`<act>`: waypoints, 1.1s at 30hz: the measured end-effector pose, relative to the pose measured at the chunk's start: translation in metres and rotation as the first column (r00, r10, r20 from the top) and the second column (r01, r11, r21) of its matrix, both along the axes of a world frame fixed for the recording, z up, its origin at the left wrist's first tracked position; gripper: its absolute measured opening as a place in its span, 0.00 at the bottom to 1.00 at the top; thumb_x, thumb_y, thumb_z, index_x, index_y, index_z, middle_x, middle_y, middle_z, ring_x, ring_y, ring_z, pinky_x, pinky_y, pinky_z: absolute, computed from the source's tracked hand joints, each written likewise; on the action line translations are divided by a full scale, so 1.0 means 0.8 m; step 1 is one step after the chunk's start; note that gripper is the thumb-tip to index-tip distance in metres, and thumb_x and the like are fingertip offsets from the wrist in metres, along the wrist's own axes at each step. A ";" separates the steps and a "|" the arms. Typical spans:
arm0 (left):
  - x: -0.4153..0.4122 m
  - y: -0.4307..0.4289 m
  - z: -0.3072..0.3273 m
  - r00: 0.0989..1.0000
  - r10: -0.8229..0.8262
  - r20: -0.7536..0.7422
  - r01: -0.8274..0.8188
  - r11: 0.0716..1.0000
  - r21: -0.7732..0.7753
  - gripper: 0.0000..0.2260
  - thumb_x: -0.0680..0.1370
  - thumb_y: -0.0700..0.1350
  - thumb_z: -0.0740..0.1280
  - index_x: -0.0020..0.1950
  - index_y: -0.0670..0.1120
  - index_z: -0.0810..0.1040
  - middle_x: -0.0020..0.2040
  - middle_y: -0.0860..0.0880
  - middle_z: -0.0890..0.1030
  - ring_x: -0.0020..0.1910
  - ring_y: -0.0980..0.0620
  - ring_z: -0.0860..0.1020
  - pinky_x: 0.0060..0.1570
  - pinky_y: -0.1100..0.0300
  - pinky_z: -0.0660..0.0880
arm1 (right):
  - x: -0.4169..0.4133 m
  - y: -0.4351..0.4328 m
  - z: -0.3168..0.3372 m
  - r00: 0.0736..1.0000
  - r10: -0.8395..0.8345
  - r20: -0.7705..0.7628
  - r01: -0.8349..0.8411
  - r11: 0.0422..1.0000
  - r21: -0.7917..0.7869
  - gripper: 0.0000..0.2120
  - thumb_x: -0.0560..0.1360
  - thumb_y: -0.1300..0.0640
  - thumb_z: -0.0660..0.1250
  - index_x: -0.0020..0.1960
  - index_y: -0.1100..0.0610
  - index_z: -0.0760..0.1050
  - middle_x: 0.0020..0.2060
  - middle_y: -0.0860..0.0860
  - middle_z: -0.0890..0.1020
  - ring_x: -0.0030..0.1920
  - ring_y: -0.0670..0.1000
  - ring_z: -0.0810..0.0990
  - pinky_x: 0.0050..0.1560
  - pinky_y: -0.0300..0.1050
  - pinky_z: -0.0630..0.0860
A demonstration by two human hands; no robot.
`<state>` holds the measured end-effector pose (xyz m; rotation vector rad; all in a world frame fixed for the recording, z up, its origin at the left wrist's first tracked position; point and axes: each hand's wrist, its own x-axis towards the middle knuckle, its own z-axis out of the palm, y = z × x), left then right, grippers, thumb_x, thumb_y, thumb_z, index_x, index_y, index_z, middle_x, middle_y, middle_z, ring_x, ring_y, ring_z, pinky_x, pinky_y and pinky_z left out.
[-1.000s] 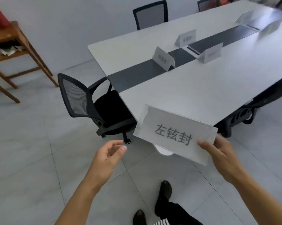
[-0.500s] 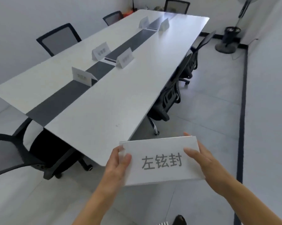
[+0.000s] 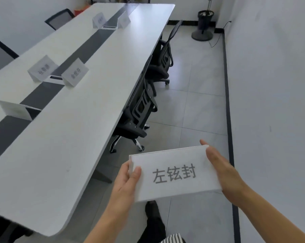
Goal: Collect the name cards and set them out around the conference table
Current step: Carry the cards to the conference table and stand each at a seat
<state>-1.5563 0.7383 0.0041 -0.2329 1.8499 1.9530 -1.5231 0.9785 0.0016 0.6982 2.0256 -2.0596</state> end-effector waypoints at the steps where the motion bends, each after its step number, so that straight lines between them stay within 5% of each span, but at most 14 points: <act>1: -0.019 0.011 -0.002 1.000 -0.009 0.002 0.009 1.000 -0.007 0.15 0.73 0.54 0.64 0.56 0.51 0.76 0.47 0.49 0.86 0.45 0.53 0.84 0.45 0.56 0.78 | -0.014 0.010 -0.002 1.000 0.005 0.017 -0.005 1.000 -0.025 0.22 0.73 0.30 0.55 0.66 0.30 0.66 0.58 0.43 0.81 0.56 0.49 0.81 0.60 0.55 0.78; 4: -0.088 0.047 -0.009 0.999 -0.048 -0.010 0.048 0.999 0.002 0.12 0.75 0.52 0.63 0.57 0.51 0.76 0.46 0.50 0.86 0.42 0.53 0.84 0.38 0.61 0.79 | -0.063 0.042 -0.007 1.000 -0.002 0.009 0.002 1.000 -0.023 0.20 0.72 0.28 0.56 0.63 0.27 0.65 0.57 0.41 0.82 0.59 0.49 0.80 0.64 0.55 0.76; 10: -0.234 0.134 0.004 0.979 -0.187 -0.077 0.189 0.982 0.018 0.10 0.80 0.44 0.61 0.60 0.48 0.74 0.52 0.45 0.84 0.41 0.58 0.84 0.36 0.68 0.77 | -0.167 0.115 0.010 0.985 -0.158 -0.068 0.159 0.987 -0.003 0.37 0.67 0.26 0.60 0.74 0.35 0.59 0.63 0.31 0.73 0.67 0.41 0.71 0.74 0.56 0.62; 15: -0.331 0.228 0.014 0.954 -0.282 -0.099 0.284 0.959 0.009 0.07 0.81 0.47 0.59 0.53 0.59 0.72 0.44 0.59 0.84 0.38 0.66 0.81 0.35 0.72 0.75 | -0.231 0.173 0.014 0.953 -0.275 -0.124 0.274 0.961 -0.031 0.45 0.60 0.25 0.66 0.74 0.33 0.57 0.65 0.36 0.75 0.66 0.43 0.74 0.71 0.54 0.67; 18: -0.379 0.291 0.016 0.933 -0.352 -0.076 0.354 0.935 0.009 0.08 0.81 0.47 0.58 0.49 0.61 0.69 0.38 0.69 0.82 0.36 0.70 0.80 0.32 0.76 0.73 | -0.269 0.231 0.010 0.919 -0.368 -0.140 0.365 0.930 -0.053 0.34 0.69 0.37 0.68 0.73 0.38 0.62 0.63 0.41 0.78 0.62 0.45 0.78 0.64 0.50 0.73; 22: -0.450 0.398 0.007 0.907 -0.422 -0.022 0.422 0.907 -0.001 0.05 0.81 0.47 0.59 0.50 0.58 0.72 0.44 0.61 0.85 0.39 0.65 0.82 0.34 0.74 0.75 | -0.334 0.334 -0.013 0.860 -0.494 -0.125 0.493 0.869 -0.044 0.15 0.75 0.51 0.66 0.61 0.41 0.73 0.52 0.48 0.83 0.48 0.47 0.84 0.42 0.45 0.81; 24: -0.487 0.456 0.001 0.925 -0.380 -0.005 0.380 0.925 -0.020 0.05 0.80 0.47 0.61 0.50 0.59 0.72 0.43 0.62 0.85 0.39 0.66 0.82 0.33 0.74 0.75 | -0.371 0.386 -0.027 0.847 -0.515 -0.132 0.517 0.856 -0.022 0.10 0.76 0.51 0.65 0.57 0.42 0.74 0.50 0.49 0.84 0.46 0.48 0.85 0.42 0.47 0.81; 27: -0.547 0.533 0.001 0.957 -0.283 -0.065 0.268 0.946 -0.183 0.12 0.77 0.53 0.66 0.59 0.55 0.72 0.53 0.53 0.82 0.51 0.55 0.82 0.48 0.60 0.79 | -0.435 0.461 -0.028 0.822 -0.546 -0.162 0.551 0.834 -0.019 0.10 0.76 0.53 0.67 0.56 0.45 0.75 0.49 0.49 0.86 0.46 0.49 0.86 0.46 0.50 0.82; 29: -0.588 0.571 0.004 0.956 -0.249 -0.154 0.191 0.928 -0.319 0.14 0.74 0.58 0.68 0.55 0.54 0.73 0.54 0.51 0.80 0.55 0.51 0.79 0.56 0.49 0.77 | -0.481 0.507 -0.022 0.828 -0.529 -0.187 0.535 0.844 -0.022 0.10 0.75 0.54 0.68 0.56 0.46 0.75 0.47 0.48 0.86 0.45 0.48 0.86 0.44 0.48 0.82; 33: -0.671 0.628 0.011 0.970 -0.209 -0.125 0.160 0.933 -0.322 0.12 0.76 0.52 0.67 0.47 0.43 0.78 0.47 0.38 0.82 0.41 0.51 0.79 0.43 0.56 0.76 | -0.579 0.580 -0.013 0.874 -0.425 -0.236 0.438 0.899 0.004 0.12 0.75 0.55 0.68 0.56 0.45 0.74 0.44 0.41 0.85 0.44 0.45 0.86 0.38 0.39 0.81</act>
